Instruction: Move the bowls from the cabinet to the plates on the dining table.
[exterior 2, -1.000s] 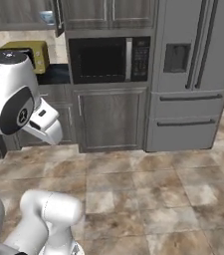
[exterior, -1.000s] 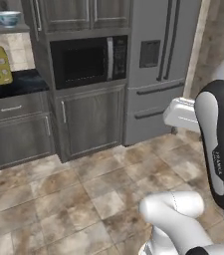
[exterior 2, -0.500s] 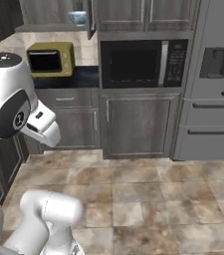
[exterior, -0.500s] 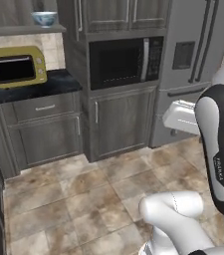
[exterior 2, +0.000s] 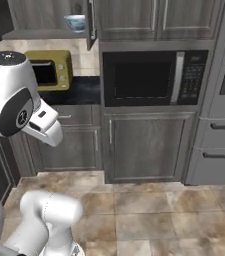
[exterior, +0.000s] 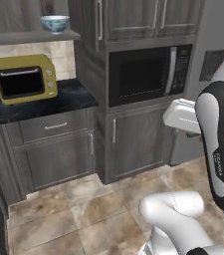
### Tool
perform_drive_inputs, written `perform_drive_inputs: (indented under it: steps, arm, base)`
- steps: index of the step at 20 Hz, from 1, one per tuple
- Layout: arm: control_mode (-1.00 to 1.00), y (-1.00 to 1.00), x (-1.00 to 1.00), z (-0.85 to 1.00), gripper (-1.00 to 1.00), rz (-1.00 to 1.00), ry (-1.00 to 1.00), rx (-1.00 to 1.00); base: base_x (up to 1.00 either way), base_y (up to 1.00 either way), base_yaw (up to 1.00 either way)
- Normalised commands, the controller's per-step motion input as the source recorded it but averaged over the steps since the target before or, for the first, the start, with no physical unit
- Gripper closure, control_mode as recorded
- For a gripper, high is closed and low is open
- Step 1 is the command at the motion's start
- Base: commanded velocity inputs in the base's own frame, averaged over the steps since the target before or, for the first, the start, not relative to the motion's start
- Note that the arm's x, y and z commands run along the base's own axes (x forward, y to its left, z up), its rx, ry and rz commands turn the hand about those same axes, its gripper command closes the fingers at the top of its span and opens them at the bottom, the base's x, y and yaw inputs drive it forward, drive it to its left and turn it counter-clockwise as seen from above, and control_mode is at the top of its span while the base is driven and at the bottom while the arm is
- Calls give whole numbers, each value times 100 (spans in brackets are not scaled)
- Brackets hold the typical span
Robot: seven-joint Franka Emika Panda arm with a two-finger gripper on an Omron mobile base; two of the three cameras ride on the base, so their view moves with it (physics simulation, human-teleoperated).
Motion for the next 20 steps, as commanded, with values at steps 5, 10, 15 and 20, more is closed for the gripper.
perform_drive_inputs:
  steps: [5, 10, 15, 20]
  arm:
    - [100, 0, 0, 0, -100, 0, 0, 0]
    - [100, 0, 0, 0, -100, 0, 0, 0]
    - [100, 0, 0, 0, -100, 0, 0, 0]
    - [100, 0, 0, 0, -100, 0, 0, 0]
  base:
    - [100, 53, 6]
    - [100, 56, 21]
    - [93, 39, 24]
    - [87, 40, 13]
